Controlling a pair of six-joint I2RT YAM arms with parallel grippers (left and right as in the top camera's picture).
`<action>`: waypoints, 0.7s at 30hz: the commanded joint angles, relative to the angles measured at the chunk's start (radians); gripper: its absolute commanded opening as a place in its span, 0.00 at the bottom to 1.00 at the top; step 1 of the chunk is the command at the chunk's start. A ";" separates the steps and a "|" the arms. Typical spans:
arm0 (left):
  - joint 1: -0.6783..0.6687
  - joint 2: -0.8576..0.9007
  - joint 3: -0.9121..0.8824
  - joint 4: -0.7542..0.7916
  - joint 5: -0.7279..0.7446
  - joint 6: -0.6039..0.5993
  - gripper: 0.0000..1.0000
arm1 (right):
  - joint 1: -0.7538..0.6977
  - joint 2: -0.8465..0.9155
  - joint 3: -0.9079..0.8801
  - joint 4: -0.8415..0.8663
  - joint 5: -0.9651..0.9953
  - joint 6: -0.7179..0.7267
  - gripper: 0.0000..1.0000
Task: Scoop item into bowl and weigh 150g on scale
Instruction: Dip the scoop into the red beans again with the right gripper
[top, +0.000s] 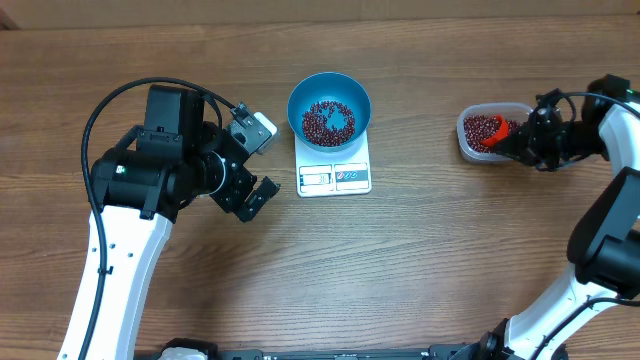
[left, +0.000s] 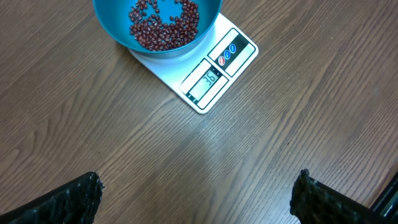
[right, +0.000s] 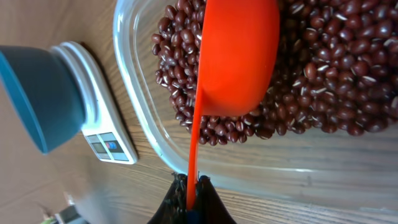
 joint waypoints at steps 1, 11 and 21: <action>0.005 0.008 0.016 -0.002 0.018 0.023 1.00 | -0.037 0.010 0.006 -0.006 -0.080 -0.008 0.04; 0.005 0.009 0.016 -0.002 0.018 0.023 1.00 | -0.110 0.010 0.006 -0.063 -0.161 -0.065 0.04; 0.005 0.009 0.016 -0.002 0.018 0.023 1.00 | -0.146 0.010 0.006 -0.096 -0.205 -0.100 0.04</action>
